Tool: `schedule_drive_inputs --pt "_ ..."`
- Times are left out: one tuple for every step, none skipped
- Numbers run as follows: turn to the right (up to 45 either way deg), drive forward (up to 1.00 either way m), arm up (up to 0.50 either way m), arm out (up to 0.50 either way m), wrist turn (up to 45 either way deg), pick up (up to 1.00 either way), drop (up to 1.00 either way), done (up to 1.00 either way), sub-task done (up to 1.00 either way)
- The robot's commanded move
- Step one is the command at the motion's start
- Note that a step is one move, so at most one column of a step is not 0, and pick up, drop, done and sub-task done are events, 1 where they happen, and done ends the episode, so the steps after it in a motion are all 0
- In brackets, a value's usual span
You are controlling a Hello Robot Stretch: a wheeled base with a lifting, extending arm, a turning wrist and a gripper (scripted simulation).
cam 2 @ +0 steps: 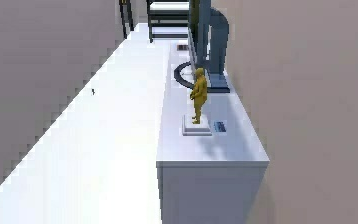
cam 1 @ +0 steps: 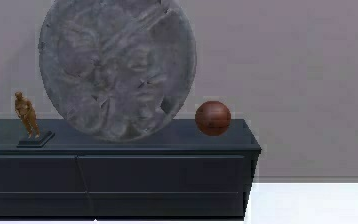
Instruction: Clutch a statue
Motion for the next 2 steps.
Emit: schedule_drive_inputs --pt "0.0 0.0 0.5 0.0 0.0 0.0 0.0 0.0 0.0" --pt "0.0 0.0 0.34 0.0 0.0 0.0 0.0 0.0 0.0"
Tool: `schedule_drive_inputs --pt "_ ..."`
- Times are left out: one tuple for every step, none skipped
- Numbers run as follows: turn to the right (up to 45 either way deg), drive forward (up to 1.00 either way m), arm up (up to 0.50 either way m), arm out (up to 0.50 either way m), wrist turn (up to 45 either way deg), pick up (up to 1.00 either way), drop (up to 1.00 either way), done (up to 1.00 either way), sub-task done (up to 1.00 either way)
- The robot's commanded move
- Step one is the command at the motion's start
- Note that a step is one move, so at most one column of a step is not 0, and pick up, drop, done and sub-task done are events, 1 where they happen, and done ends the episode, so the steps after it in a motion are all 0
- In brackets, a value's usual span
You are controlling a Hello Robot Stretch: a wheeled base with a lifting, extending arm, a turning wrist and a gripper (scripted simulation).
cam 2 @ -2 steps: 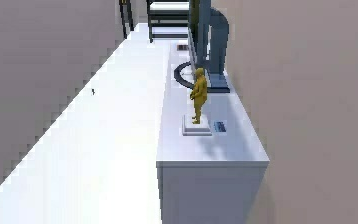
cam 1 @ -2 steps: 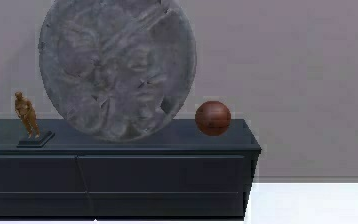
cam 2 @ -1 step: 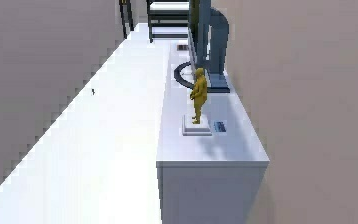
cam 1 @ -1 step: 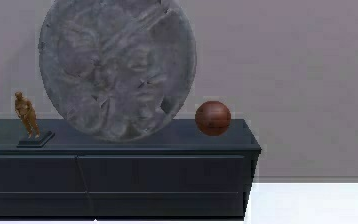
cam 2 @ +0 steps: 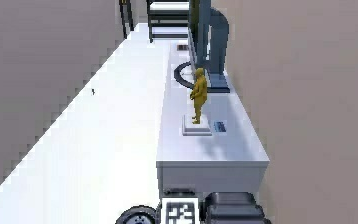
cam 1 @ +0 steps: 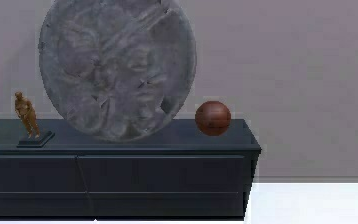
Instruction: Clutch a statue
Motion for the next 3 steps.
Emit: schedule_drive_inputs --pt "0.0 0.0 0.0 0.5 0.0 0.0 0.0 0.0 0.0" --pt "0.0 0.0 0.0 0.0 45.0 0.0 0.0 0.0 0.0" --pt "0.0 0.0 0.0 0.0 45.0 0.0 0.0 0.0 0.0"
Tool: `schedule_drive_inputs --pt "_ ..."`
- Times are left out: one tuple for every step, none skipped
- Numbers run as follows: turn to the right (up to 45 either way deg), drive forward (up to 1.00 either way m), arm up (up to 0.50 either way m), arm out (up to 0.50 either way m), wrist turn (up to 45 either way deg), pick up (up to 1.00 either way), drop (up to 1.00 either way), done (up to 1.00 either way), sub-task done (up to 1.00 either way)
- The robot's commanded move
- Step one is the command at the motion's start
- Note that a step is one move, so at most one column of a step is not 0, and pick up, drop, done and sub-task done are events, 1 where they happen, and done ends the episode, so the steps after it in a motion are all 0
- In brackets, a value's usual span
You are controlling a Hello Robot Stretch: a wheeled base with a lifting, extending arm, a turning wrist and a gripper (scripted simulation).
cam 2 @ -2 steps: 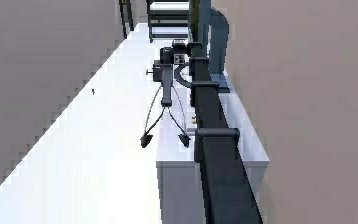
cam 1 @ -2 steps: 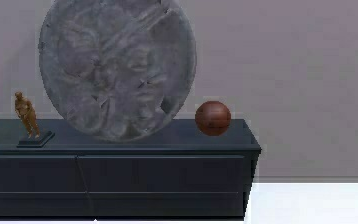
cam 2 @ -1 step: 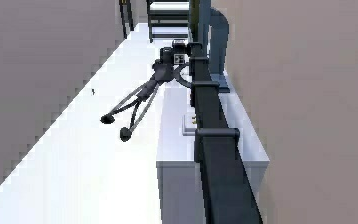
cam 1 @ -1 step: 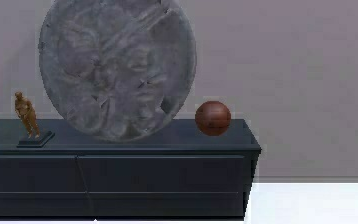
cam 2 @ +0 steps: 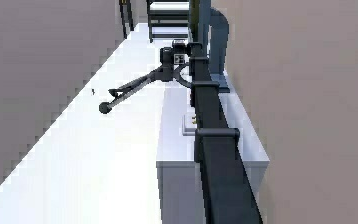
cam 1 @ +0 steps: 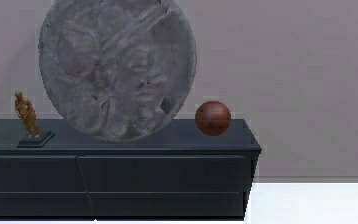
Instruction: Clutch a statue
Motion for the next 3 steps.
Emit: schedule_drive_inputs --pt "0.0 0.0 0.0 0.0 45.0 0.0 0.0 0.0 0.0" --pt "0.0 0.0 0.0 0.0 45.0 0.0 0.0 0.0 0.0" --pt "0.0 0.0 0.0 0.0 15.0 0.0 0.0 0.0 0.0"
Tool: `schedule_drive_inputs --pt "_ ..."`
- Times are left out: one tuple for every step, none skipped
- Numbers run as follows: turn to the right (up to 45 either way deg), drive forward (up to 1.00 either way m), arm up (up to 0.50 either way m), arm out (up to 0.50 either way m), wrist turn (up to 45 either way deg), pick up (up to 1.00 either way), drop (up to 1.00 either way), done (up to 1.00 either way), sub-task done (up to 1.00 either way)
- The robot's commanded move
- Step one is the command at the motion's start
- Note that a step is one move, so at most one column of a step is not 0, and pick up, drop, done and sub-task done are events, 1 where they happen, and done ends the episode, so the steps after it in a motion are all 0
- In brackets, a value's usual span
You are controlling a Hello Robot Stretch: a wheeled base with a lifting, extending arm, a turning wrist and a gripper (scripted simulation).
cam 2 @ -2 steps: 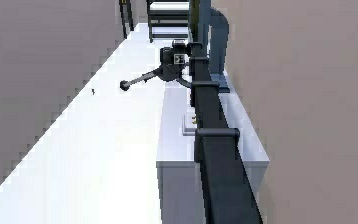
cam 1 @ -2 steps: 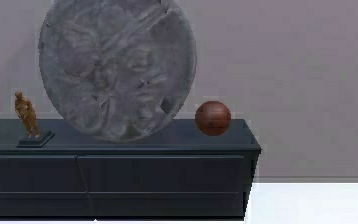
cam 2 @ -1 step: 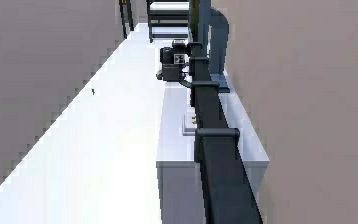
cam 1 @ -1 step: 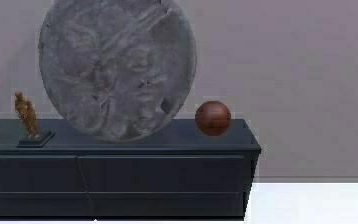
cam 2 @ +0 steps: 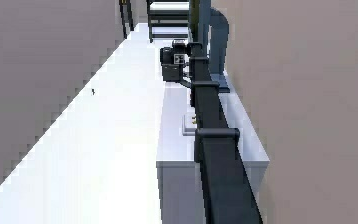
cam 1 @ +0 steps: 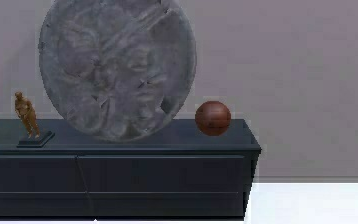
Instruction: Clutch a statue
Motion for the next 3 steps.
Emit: schedule_drive_inputs --pt "0.0 0.0 -0.3 0.0 0.0 0.0 0.0 0.0 0.0" --pt "0.0 0.0 0.0 0.0 0.0 1.0 0.0 0.0 0.0" --pt "0.0 0.0 0.1 0.0 0.0 0.0 0.0 0.0 0.0"
